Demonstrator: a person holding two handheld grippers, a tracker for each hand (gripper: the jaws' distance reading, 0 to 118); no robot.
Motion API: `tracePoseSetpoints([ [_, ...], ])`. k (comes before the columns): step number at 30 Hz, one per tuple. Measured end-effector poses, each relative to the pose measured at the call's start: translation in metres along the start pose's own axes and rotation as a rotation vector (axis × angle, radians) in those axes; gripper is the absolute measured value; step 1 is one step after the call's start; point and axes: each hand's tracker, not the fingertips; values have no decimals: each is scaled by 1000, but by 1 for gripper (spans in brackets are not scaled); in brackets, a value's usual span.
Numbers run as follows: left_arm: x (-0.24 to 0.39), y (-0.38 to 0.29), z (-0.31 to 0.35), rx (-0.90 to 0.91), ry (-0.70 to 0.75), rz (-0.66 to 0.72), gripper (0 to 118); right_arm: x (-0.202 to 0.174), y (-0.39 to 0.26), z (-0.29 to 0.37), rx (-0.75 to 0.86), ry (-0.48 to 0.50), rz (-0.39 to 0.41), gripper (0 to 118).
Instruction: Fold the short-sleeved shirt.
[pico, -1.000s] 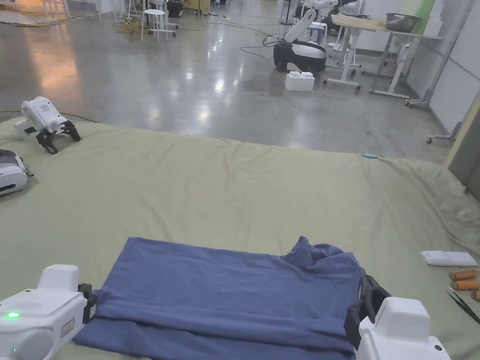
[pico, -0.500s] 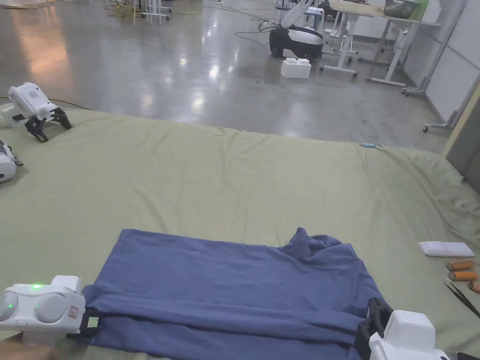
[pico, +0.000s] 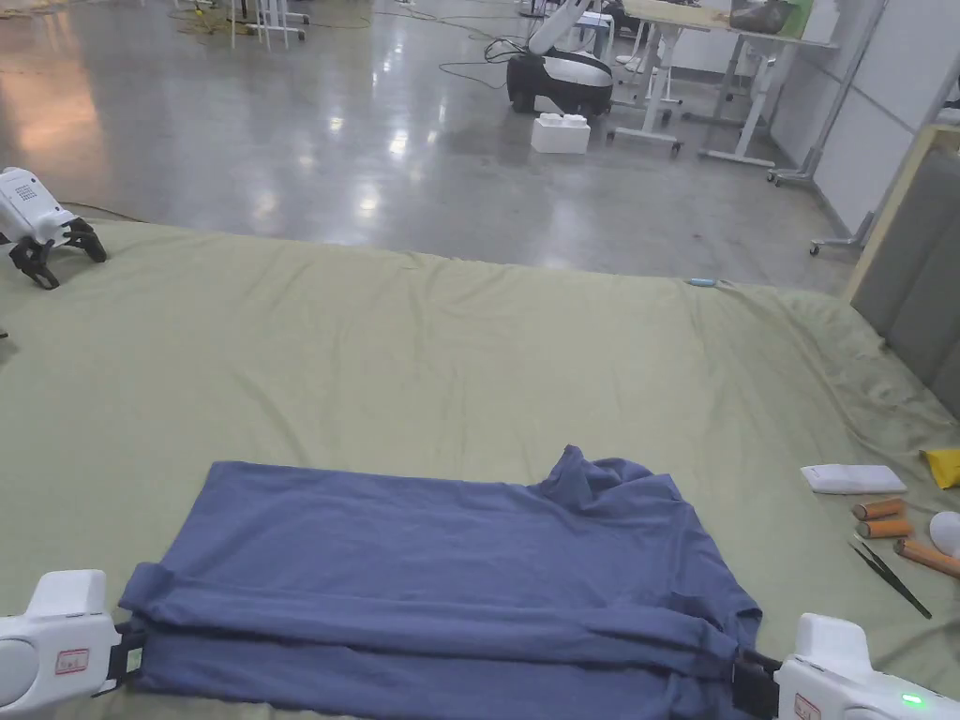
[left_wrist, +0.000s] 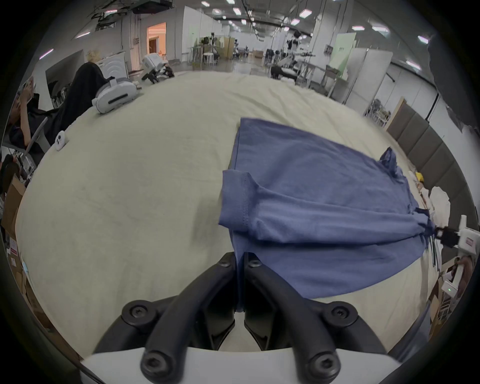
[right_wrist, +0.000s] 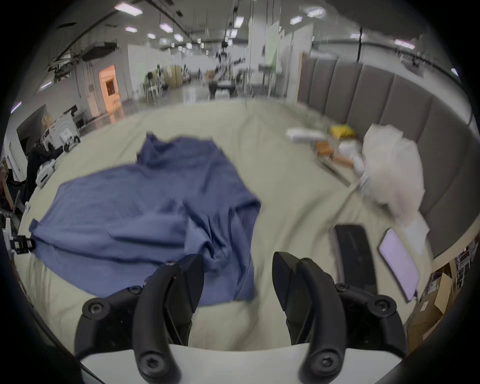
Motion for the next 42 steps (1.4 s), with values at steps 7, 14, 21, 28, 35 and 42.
tracePoseSetpoints([
  [7, 8, -5, 12, 37, 24, 8, 0, -6, -11, -38, -131, 56, 91, 17],
  [14, 11, 0, 23, 57, 23, 1, 0, -13, -8, -23, -115, 62, 136, 11],
  [21, 12, 0, 21, 50, 31, -6, 0, -14, -15, -30, -156, 80, 159, 17],
  [28, 9, -2, 17, 39, 35, 11, 0, -15, -17, -35, -144, 94, 111, 5],
  [35, 9, 3, 47, 94, 9, -6, 0, -11, -3, 15, -40, 55, 144, 4],
  [42, -4, -13, 82, 119, 11, -49, 0, -10, -6, 83, 7, 37, 214, 4],
])
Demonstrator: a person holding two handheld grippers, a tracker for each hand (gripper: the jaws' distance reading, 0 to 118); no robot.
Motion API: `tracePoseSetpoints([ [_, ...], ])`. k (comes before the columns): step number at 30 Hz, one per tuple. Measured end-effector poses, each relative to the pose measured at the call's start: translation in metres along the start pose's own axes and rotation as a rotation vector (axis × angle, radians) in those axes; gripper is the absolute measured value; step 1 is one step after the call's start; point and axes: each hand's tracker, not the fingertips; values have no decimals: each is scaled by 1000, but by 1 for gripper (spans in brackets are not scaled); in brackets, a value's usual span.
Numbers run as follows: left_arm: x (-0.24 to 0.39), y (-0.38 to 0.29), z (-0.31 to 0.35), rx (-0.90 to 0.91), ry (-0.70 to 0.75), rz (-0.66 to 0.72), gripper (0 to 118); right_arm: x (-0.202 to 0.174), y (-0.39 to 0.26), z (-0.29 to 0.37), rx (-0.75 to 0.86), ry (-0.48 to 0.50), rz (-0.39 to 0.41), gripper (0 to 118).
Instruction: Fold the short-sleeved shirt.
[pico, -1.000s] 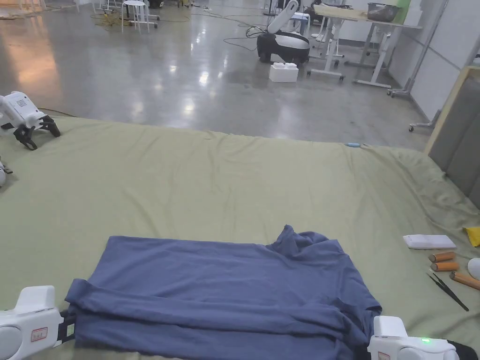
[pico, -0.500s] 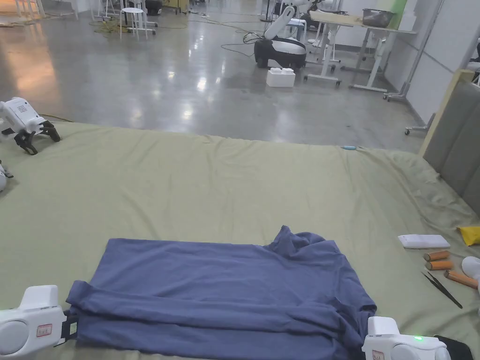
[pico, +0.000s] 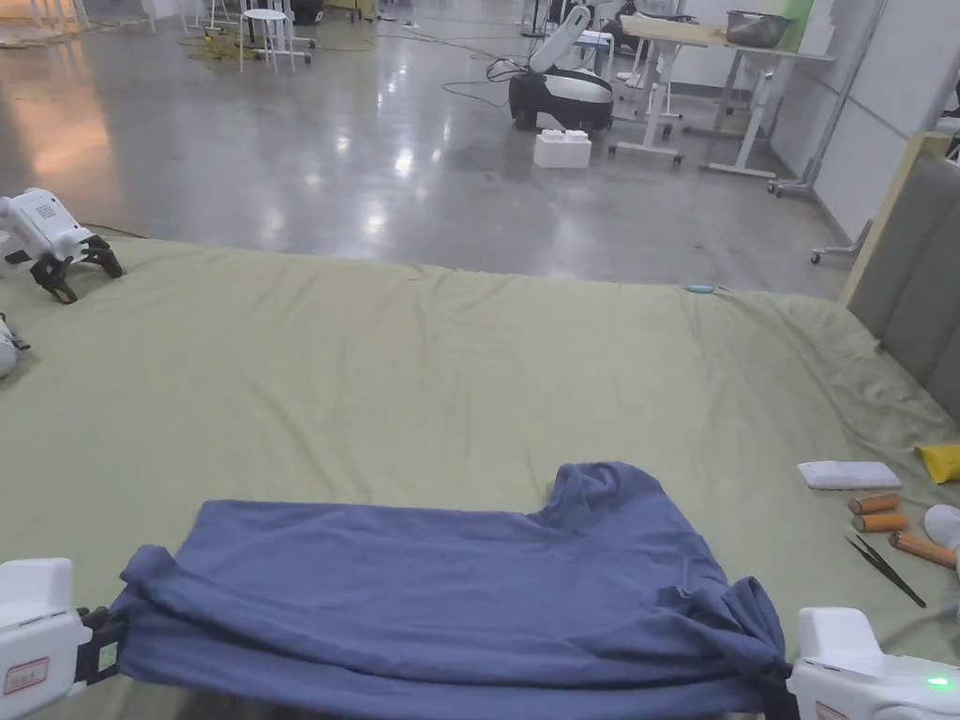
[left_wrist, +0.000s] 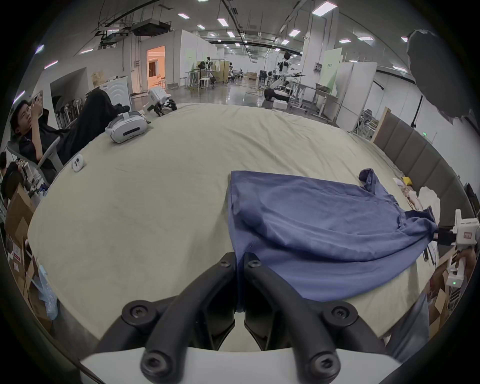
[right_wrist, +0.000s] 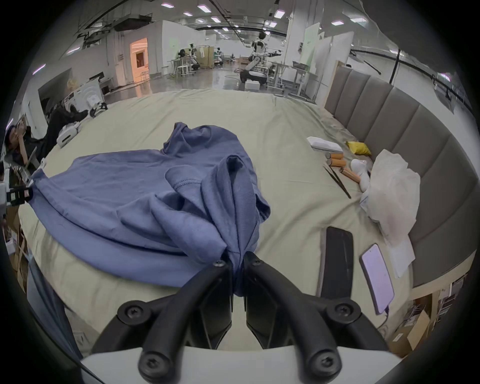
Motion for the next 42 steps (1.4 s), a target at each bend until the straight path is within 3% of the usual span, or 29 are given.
tracePoseSetpoints([
  [6, -9, -52, 22, -89, 23, 10, 0, -6, -52, 18, -90, 18, 7, 4],
  [11, -15, -98, 11, -174, 46, 39, 0, -14, -110, -1, -169, 25, -44, 4],
  [18, -9, -104, -5, -178, 73, 27, 1, -18, -120, -17, -141, 22, -90, 8],
  [19, -15, -108, -14, -175, 75, 23, 4, -19, -117, -15, -144, 11, -86, 14],
  [20, -15, -105, -11, -167, 78, 22, 13, -20, -114, -10, -136, -26, -73, 26],
  [21, -16, -102, -7, -155, 86, 20, 27, -20, -108, 0, -127, -74, -53, 48],
  [23, -14, -91, 6, -118, 76, 17, 47, -19, -95, 14, -75, -112, -48, 65],
  [28, 13, -56, 33, 99, 53, -50, 50, -29, -46, 55, 202, -63, -114, 67],
  [31, 40, -34, 43, 254, 57, -92, 49, -48, -17, 70, 404, -42, -100, 67],
  [35, 74, -10, 54, 408, 66, -139, 34, -80, 14, 82, 599, -27, -102, 63],
  [37, 89, -2, 59, 481, 84, -164, 24, -96, 25, 86, 685, -14, -114, 47],
  [39, 105, 2, 67, 563, 78, -168, 14, -112, 31, 91, 756, -21, -116, 18],
  [40, 109, 4, 70, 585, 77, -161, 9, -118, 34, 92, 784, -14, -113, 10],
  [42, 118, 5, 75, 649, 79, -163, 0, -131, 37, 94, 841, -5, -109, 3],
])
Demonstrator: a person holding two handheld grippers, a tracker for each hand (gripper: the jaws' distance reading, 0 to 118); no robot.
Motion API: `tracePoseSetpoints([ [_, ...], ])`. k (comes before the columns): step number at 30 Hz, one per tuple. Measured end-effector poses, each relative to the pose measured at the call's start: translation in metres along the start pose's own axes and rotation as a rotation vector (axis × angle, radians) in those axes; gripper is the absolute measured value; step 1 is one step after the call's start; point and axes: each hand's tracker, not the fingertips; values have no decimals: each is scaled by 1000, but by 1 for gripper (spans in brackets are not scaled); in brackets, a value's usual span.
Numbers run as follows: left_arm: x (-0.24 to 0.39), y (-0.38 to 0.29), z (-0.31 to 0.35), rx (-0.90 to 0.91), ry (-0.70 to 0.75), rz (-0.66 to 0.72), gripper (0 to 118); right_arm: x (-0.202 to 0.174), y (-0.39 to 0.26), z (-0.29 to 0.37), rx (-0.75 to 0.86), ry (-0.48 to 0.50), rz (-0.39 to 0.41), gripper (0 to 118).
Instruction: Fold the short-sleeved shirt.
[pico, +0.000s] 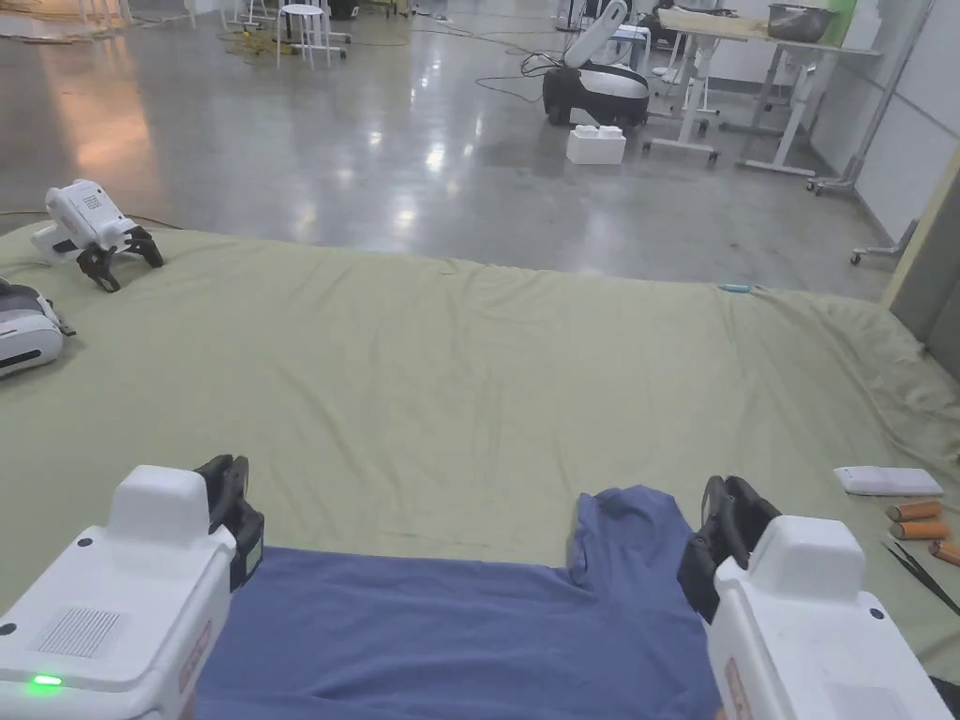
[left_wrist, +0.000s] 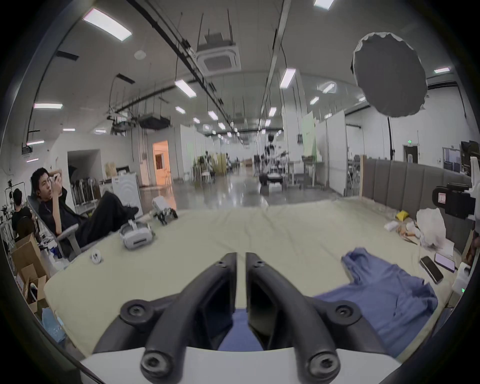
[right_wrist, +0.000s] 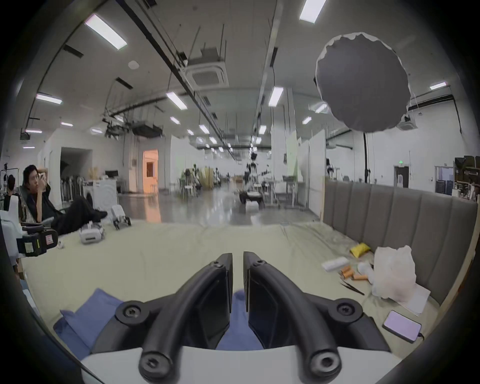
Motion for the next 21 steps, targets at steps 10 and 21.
tracePoseSetpoints([
  [10, 3, 3, 8, 48, 23, -40, 0, -23, -6, -7, 26, -13, 29, 0],
  [21, -92, -47, -114, -404, 39, 106, 0, -11, -31, -31, -109, -10, 32, 0],
])
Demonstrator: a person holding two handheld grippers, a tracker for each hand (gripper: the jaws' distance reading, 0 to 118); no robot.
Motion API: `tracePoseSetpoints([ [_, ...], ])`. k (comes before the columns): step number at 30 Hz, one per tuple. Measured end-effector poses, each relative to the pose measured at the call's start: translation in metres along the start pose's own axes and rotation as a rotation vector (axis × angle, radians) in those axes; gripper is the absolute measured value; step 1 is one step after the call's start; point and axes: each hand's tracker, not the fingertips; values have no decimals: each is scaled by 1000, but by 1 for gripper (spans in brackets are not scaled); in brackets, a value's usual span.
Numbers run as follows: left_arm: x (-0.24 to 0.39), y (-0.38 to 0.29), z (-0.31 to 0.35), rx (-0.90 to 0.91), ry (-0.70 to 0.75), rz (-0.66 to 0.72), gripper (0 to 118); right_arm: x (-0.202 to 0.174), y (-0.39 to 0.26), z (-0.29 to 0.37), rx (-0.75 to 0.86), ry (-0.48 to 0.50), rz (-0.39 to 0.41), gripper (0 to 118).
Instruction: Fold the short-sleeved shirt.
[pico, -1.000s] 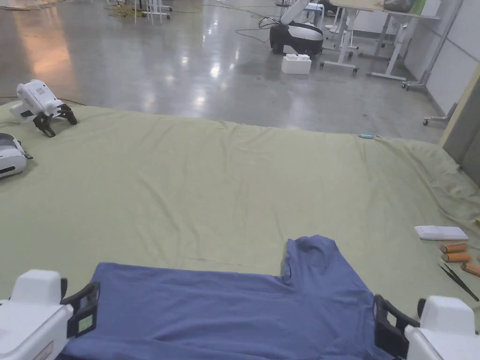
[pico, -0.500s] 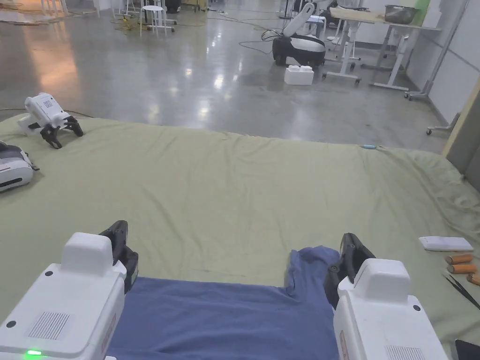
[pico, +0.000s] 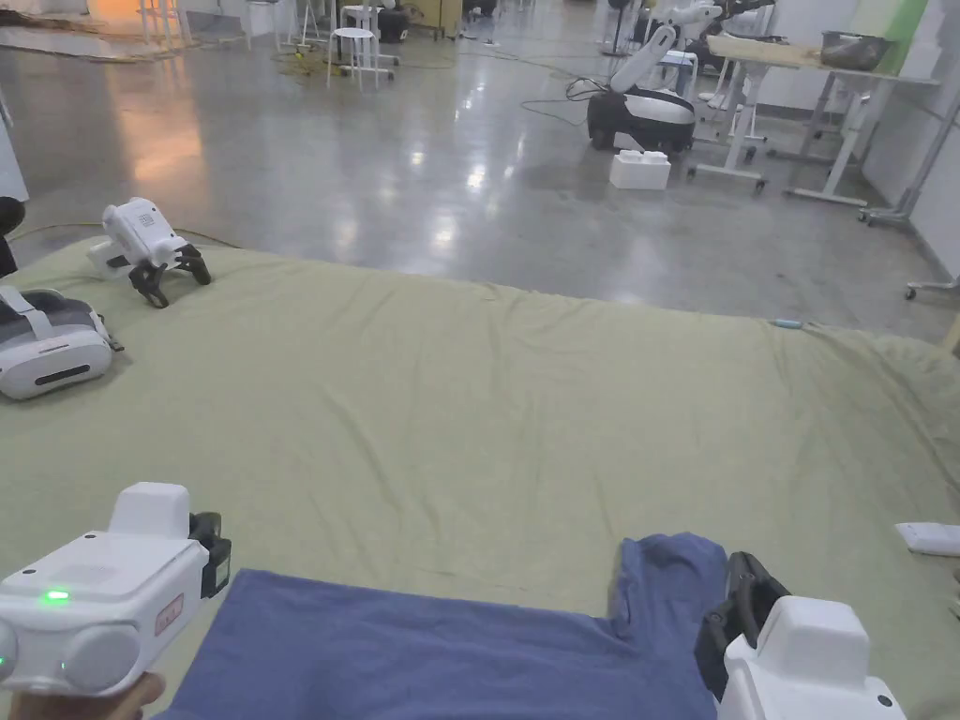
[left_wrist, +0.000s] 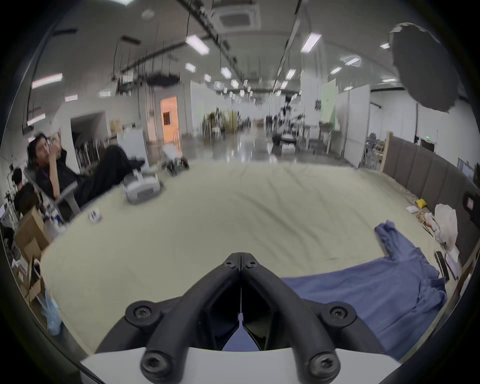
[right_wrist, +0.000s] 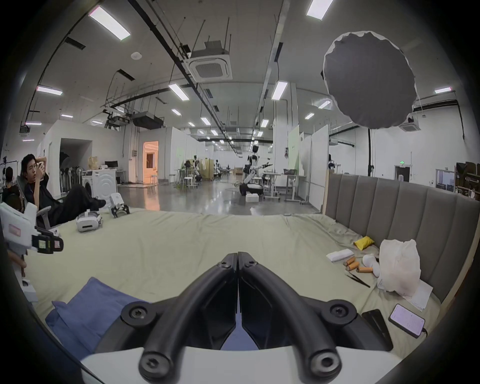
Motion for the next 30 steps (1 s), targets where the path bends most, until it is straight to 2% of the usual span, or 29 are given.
tracePoseSetpoints([
  [3, -22, 4, -47, -118, -49, 59, 3, 4, -9, -8, -41, 0, 4, 0],
  [5, -29, 7, -77, -218, -63, 56, 21, 6, -15, -14, -75, -8, 8, 0],
  [7, -33, 9, -104, -299, -79, 59, 49, 10, -22, -17, -104, -13, 8, 0],
  [8, -36, 10, -115, -326, -93, 74, 58, 12, -25, -20, -116, -18, 7, 0],
  [9, -37, 10, -124, -347, -97, 82, 61, 14, -28, -21, -130, -23, 10, 0],
  [16, -27, -2, -179, -573, -70, 52, 58, 29, -44, -29, -224, -64, 6, 0],
  [17, -22, -1, -176, -534, -46, 23, 58, 31, -46, -30, -235, -68, 4, 0],
  [19, -13, 1, -177, -540, -33, -19, 51, 34, -52, -34, -265, -75, -2, 0],
  [20, -11, 0, -176, -526, -35, -54, 43, 36, -54, -37, -282, -77, -10, 0],
  [21, -7, 0, -173, -506, -50, -80, 24, 39, -56, -41, -292, -76, -20, 0],
  [23, 0, -3, -170, -501, -101, -94, 2, 44, -59, -52, -314, -78, -35, 0],
  [25, 5, -8, -164, -498, -91, -120, 1, 54, -60, -71, -348, -83, -43, 0],
  [28, -1, -9, -148, -445, -103, -55, 0, 75, -59, -112, -441, -106, -16, 3],
  [29, -2, -9, -141, -430, -104, -52, 0, 83, -58, -128, -474, -109, -10, 7],
  [30, -2, -9, -132, -399, -104, -54, 0, 95, -58, -146, -515, -95, -20, 17],
])
